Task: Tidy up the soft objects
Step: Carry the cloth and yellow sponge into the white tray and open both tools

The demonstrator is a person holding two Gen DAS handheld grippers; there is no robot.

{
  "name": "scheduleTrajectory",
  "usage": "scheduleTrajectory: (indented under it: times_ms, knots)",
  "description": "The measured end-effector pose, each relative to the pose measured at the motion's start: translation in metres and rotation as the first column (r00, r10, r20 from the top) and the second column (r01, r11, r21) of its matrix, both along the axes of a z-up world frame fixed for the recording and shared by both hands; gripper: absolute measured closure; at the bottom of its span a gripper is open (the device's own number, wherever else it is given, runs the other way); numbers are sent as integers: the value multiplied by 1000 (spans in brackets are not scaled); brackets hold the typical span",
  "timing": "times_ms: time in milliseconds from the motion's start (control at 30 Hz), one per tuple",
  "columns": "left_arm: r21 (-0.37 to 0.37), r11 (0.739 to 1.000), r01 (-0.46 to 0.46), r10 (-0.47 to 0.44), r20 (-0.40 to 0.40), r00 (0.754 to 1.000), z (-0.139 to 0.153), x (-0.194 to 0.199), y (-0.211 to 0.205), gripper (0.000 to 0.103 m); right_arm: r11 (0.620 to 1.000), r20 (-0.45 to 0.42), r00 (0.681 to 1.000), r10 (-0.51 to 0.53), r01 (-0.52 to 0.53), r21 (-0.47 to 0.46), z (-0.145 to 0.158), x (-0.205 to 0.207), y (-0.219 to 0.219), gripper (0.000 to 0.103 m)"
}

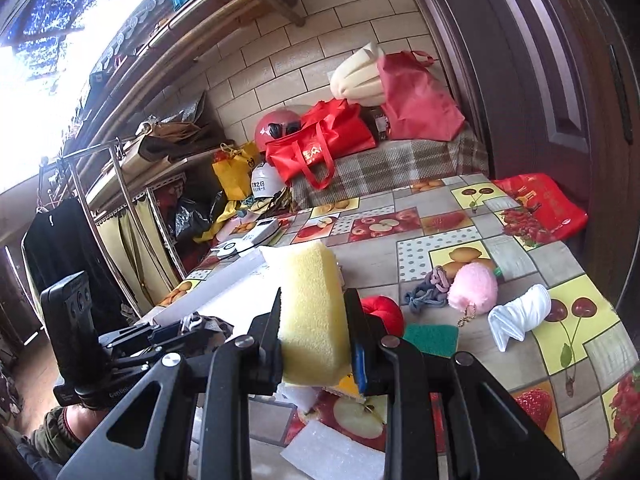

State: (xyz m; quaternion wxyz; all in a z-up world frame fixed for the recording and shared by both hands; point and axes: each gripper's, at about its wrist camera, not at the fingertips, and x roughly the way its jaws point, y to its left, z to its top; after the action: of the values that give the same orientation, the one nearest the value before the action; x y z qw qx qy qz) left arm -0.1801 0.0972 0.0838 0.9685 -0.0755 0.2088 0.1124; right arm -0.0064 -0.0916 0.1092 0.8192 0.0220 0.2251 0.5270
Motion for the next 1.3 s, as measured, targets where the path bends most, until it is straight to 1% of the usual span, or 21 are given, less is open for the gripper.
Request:
scheduleTrajectory:
  times_ms: [167,333,433,500,567,667,733,867,967,1033,1100,1167,1200,1300]
  knots:
    - [-4,1000,-27,27,19,999,2,-7,8,75,999,-10,999,46,-46,-18,2,-3,15,77]
    - [2,999,-48,48,40,998,6,-12,16,75,997,13,997,80,-79,-22,9,-13,26,77]
    - [48,996,-76,73,63,995,15,-7,28,75,994,0,994,106,-105,-26,10,-16,35,77]
    - [91,989,-114,106,81,991,22,1,41,75,993,-4,993,117,-117,-29,12,-19,42,77]
    - [106,982,-159,149,100,984,26,6,58,75,992,3,992,127,-127,-27,16,-22,47,77]
    - [70,977,-200,191,121,974,25,6,78,75,991,27,991,132,-131,-20,22,-29,53,77]
    - [64,973,-220,211,120,970,21,5,85,75,991,36,990,135,-135,-20,25,-31,60,77]
    - [38,969,-243,237,109,965,12,2,98,75,987,21,987,160,-159,-31,27,-32,81,77]
    - [25,965,-260,256,107,961,7,0,104,75,981,26,982,186,-184,-56,26,-35,102,77]
    - [29,960,-277,273,101,957,3,-2,108,75,976,29,979,200,-197,-92,20,-37,119,77]
    - [25,956,-293,290,98,952,1,-6,111,75,969,10,976,216,-213,-127,11,-37,136,77]
    - [11,953,-302,300,89,950,-1,-7,116,75,960,-30,973,230,-232,-155,1,-33,151,77]
    - [2,952,-306,305,79,949,-3,-7,119,75,955,-57,970,237,-243,-171,-6,-31,161,77]
    - [-30,949,-315,316,35,948,-12,-3,127,75,944,-97,966,239,-255,-211,-20,-28,182,77]
